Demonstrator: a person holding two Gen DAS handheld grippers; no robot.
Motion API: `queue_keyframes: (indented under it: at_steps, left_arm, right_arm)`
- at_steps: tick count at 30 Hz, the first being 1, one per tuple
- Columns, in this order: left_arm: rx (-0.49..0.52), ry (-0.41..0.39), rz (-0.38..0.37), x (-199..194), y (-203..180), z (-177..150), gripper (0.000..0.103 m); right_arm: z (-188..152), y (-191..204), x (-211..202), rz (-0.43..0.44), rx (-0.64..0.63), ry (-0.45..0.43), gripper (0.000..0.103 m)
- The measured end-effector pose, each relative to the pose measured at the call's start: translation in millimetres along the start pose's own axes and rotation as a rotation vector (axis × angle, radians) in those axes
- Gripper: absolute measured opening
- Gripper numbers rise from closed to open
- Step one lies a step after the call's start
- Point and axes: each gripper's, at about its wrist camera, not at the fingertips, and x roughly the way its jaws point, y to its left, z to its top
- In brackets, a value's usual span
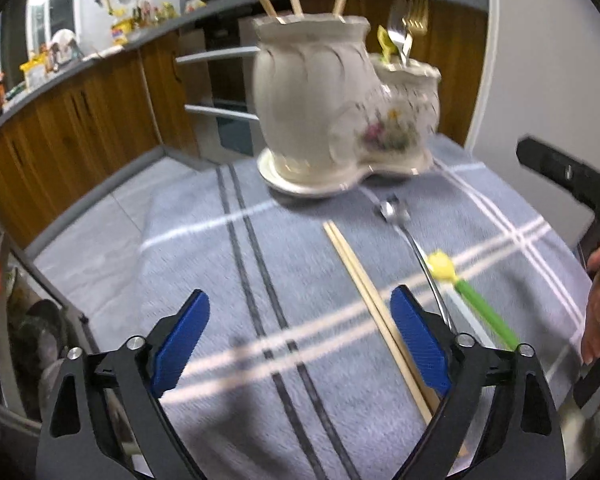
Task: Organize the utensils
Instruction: 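Move both tools back down over the remaining utensils on the mat, then grasp another wooden chopstick with the left tool while the right tool grasps the green-handled yellow spoon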
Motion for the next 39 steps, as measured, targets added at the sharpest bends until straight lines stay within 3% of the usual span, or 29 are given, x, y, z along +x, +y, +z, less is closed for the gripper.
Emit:
queue_keyframes:
  at_steps: [3,7,11,13,17,27,29,31,39]
  left_arm:
    - [0.002,0.051,-0.045,4,-6,-5,0.065]
    - [-0.023,0.082,-0.103,5,-10,-10,0.053]
    - [0.003,0.093,-0.096,5,-17,-14,0.042]
    - [0.015,0.097,-0.098,4,-20,-13,0.031]
    - [0.015,0.121,-0.097,5,-21,-9,0.026]
    - [0.016,0.167,-0.079,13,-25,1,0.025]
    - [0.053,0.170,-0.072,11,-26,-1,0.021]
    - [0.071,0.179,-0.080,10,-25,-2,0.007]
    - [0.061,0.191,-0.071,9,-15,-3,0.006]
  right_arm:
    - [-2,2,-2,0.004,-0.018,-0.004,0.098]
    - [-2,4,-2,0.012,-0.039,-0.007,0.098]
    - [-2,5,-6,0.019,-0.055,-0.017,0.098]
    - [-2,5,-5,0.021,-0.057,-0.016,0.098]
    - [-1,3,-6,0.023,-0.047,-0.014,0.098]
    - [-3,7,-5,0.031,-0.084,-0.001,0.098]
    - [-3,7,-5,0.035,-0.085,0.003,0.098]
    - [-3,8,-5,0.037,-0.085,0.004,0.098]
    - [-4,10,-3,0.048,-0.090,0.020,0.098]
